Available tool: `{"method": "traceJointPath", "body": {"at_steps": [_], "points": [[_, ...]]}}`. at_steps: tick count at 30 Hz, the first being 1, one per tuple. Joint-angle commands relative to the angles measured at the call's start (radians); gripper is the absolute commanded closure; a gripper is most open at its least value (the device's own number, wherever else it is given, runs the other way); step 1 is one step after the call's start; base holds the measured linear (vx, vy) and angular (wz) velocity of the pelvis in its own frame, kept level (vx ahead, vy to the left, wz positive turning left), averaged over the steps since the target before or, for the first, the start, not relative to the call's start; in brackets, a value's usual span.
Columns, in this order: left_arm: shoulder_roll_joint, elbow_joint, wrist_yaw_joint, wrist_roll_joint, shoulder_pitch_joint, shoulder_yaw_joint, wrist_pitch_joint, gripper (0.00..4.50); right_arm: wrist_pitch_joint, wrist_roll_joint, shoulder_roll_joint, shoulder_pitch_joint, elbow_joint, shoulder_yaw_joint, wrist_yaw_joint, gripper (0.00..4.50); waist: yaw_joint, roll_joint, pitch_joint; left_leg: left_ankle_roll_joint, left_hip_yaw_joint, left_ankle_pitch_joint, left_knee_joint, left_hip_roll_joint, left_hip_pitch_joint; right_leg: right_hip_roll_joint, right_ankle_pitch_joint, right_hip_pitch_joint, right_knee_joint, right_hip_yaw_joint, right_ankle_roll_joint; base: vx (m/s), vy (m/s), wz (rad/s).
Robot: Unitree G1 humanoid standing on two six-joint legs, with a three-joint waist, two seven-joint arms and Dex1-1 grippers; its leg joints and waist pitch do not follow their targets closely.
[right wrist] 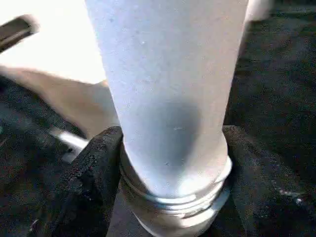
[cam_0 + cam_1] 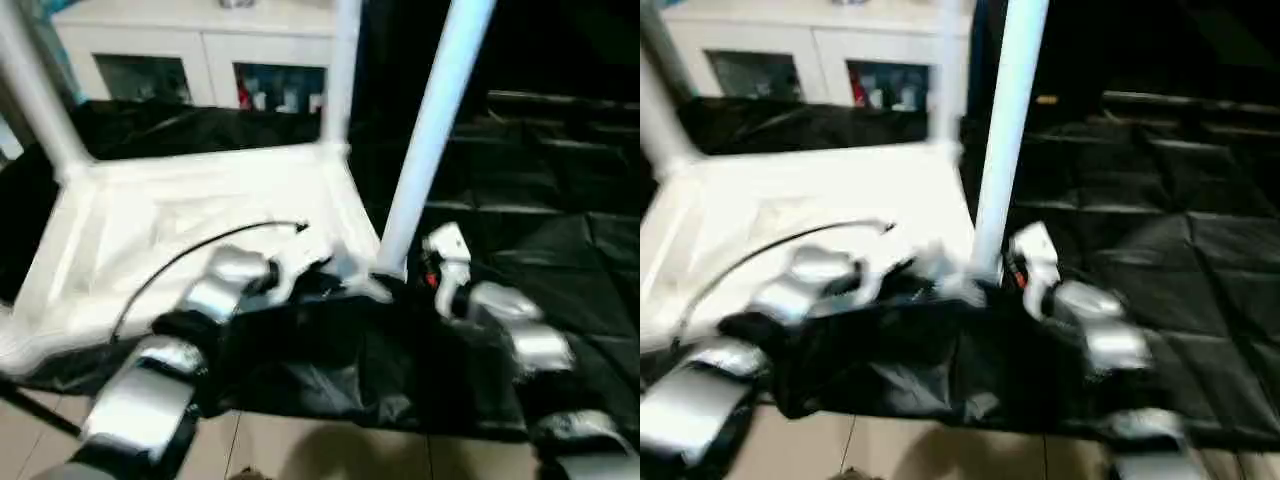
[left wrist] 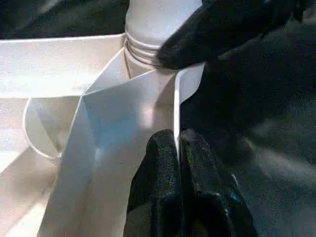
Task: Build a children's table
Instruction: Rotate leg to tighten
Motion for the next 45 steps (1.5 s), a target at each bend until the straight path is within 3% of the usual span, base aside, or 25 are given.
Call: {"method": "traceJointPath", "body": {"at_steps": [1,6,9,10,14,16,22,23,24,27,28,33,39,45], "points": [[-0.061,0.017,0.119,-0.026,-0.023,0.031,0.010,4.50,0.043,-0.024,0.068,0.006,0.071,0.022,-0.114,1.75,0.001,-0.011,-0.054,0.027,-0.039,-0.247,-0.075,0.067,0.016,-0.091,-0.412,0.038,-0.098,0.061,-0.163,0.000,0.000,0.00],[-0.116,0.040,0.174,-0.021,-0.041,0.028,0.008,4.50,0.041,-0.014,0.146,-0.041,0.128,-0.007,-0.231,1.75,-0.007,-0.005,-0.057,0.028,-0.040,-0.246,-0.077,0.067,0.013,-0.089,-0.357,0.040,-0.094,0.062,-0.172,0.000,0.000,0.00],[-0.129,0.047,0.151,-0.006,-0.043,0.012,-0.025,4.50,-0.041,-0.033,0.172,-0.061,0.125,0.011,-0.209,1.75,-0.007,-0.006,-0.059,0.043,-0.039,-0.237,-0.076,0.066,0.010,-0.090,-0.319,0.044,-0.090,0.063,-0.180,0.000,0.000,0.00],[-0.129,0.046,0.147,-0.007,-0.042,0.012,-0.027,4.50,-0.043,-0.031,0.172,-0.061,0.123,0.010,-0.206,1.20,-0.007,-0.005,-0.060,0.045,-0.039,-0.233,-0.075,0.067,0.010,-0.089,-0.310,0.044,-0.089,0.063,-0.183,0.000,0.000,0.00],[-0.094,0.024,0.027,-0.023,-0.018,-0.002,-0.064,4.50,-0.067,-0.023,0.124,-0.047,0.080,0.030,-0.095,0.99,-0.005,-0.008,-0.061,0.067,-0.038,-0.217,-0.073,0.066,0.005,-0.090,-0.301,0.049,-0.088,0.062,-0.184,0.000,0.000,0.00],[-0.069,0.013,-0.019,-0.023,-0.006,-0.009,-0.078,4.50,-0.064,-0.025,0.087,-0.034,0.051,0.053,-0.015,0.62,-0.004,-0.007,-0.062,0.078,-0.037,-0.200,-0.072,0.067,0.004,-0.088,-0.263,0.049,-0.083,0.062,-0.193,0.000,0.000,0.00],[0.009,-0.020,-0.175,-0.038,0.032,-0.018,-0.111,4.50,-0.064,-0.008,-0.040,0.005,-0.038,0.098,0.219,0.62,0.010,-0.006,-0.063,0.114,-0.031,-0.172,-0.067,0.073,0.002,-0.086,-0.197,0.052,-0.072,0.059,-0.220,0.000,0.000,0.00],[0.021,-0.029,-0.206,-0.043,0.039,-0.016,-0.109,4.50,-0.059,-0.002,-0.059,0.010,-0.054,0.098,0.256,0.62,0.012,-0.005,-0.062,0.112,-0.030,-0.182,-0.067,0.074,0.003,-0.086,-0.214,0.048,-0.074,0.060,-0.222,0.000,0.000,0.00],[0.033,-0.041,-0.243,-0.050,0.047,-0.015,-0.107,4.50,-0.058,0.001,-0.082,0.015,-0.067,0.099,0.293,0.62,0.013,-0.017,-0.061,0.105,-0.029,-0.191,-0.068,0.075,0.005,-0.086,-0.239,0.049,-0.077,0.060,-0.217,0.000,0.000,0.00],[0.072,-0.086,-0.337,-0.071,0.076,-0.018,-0.102,4.50,-0.078,-0.005,-0.142,0.023,-0.083,0.107,0.368,0.62,0.021,-0.009,-0.060,0.089,-0.032,-0.200,-0.071,0.079,0.006,-0.090,-0.276,0.046,-0.076,0.062,-0.208,0.000,0.000,0.00],[0.075,-0.094,-0.351,-0.075,0.081,-0.018,-0.098,4.50,-0.073,0.002,-0.150,0.026,-0.088,0.108,0.385,0.62,0.020,-0.014,-0.061,0.087,-0.032,-0.199,-0.072,0.080,0.007,-0.089,-0.272,0.046,-0.076,0.062,-0.209,0.000,0.000,0.00],[0.088,-0.133,-0.400,-0.096,0.105,-0.019,-0.079,4.50,-0.052,0.024,-0.168,0.033,-0.109,0.112,0.444,0.62,0.023,-0.015,-0.062,0.093,-0.031,-0.172,-0.069,0.078,0.004,-0.091,-0.233,0.047,-0.069,0.062,-0.221,0.000,0.000,0.00],[0.098,-0.163,-0.417,-0.099,0.121,-0.014,-0.062,4.50,-0.039,0.038,-0.160,0.034,-0.114,0.114,0.478,1.16,0.022,-0.018,-0.059,0.087,-0.031,-0.182,-0.069,0.076,0.005,-0.090,-0.293,0.044,-0.076,0.061,-0.201,0.000,0.000,0.00],[0.093,-0.165,-0.379,-0.096,0.120,-0.007,-0.054,4.50,-0.027,0.051,-0.140,0.048,-0.111,0.109,0.458,1.64,0.021,-0.019,-0.061,0.088,-0.031,-0.166,-0.069,0.076,0.004,-0.089,-0.270,0.043,-0.073,0.062,-0.201,0.000,0.000,0.00]]}}
